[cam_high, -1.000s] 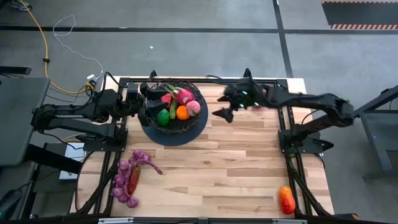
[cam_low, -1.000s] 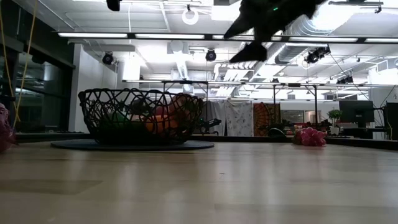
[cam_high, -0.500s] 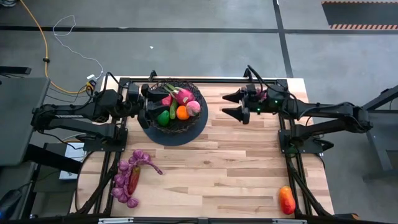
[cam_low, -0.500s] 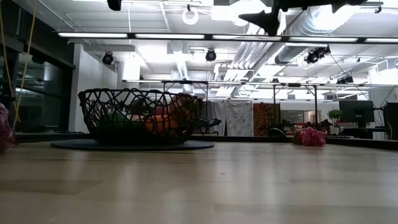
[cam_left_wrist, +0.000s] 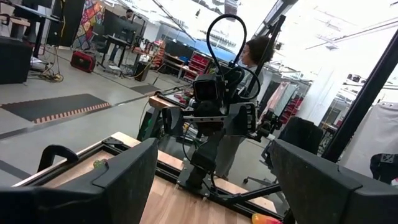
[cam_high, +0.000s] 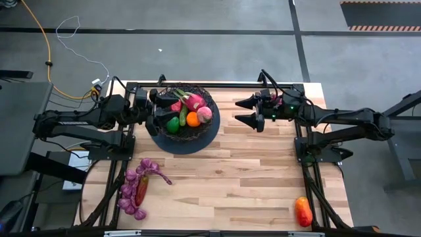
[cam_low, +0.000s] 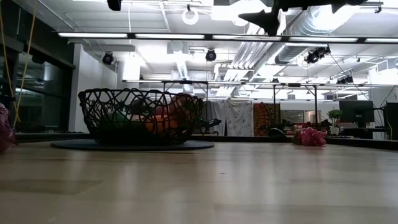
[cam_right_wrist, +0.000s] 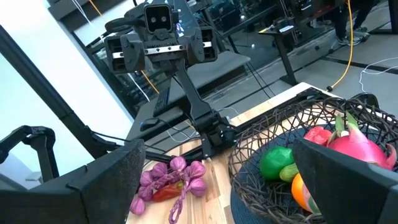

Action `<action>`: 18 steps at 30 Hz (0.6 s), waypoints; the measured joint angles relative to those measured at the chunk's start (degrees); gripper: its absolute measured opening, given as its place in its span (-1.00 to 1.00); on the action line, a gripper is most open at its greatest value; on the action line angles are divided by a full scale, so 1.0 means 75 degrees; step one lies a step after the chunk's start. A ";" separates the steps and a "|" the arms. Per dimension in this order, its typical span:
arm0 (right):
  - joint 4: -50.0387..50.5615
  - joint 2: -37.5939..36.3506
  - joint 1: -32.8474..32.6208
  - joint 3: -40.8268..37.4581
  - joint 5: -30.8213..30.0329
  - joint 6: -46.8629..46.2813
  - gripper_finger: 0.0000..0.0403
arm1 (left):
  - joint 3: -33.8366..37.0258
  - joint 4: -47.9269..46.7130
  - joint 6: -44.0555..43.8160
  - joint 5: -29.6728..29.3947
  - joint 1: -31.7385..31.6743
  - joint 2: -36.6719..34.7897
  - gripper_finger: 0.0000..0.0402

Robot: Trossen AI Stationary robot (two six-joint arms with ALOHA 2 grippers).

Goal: Build produce basket
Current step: Put the orange mango into the black wire basket

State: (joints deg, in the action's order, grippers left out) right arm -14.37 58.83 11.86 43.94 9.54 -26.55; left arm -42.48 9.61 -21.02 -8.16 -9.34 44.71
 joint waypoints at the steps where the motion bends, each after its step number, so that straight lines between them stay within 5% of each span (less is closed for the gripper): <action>1: 0.0000 0.0000 0.0000 0.0000 0.0000 0.0001 0.97 | 0.0000 -0.0001 0.0000 0.0000 0.0000 0.0000 0.51; 13: 0.0113 0.0000 0.0000 0.0001 0.0088 -0.0366 0.97 | 0.0000 -0.0279 -0.0059 -0.0166 0.0000 0.0061 0.51; 18: 0.3013 0.0145 -0.0135 0.0734 0.0766 -0.1426 0.97 | 0.0000 -0.0284 -0.0170 -0.0146 0.0002 0.0220 0.51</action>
State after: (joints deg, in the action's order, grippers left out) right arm 8.23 59.91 10.84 49.45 15.29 -37.25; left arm -42.48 7.48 -22.29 -9.26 -9.33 46.36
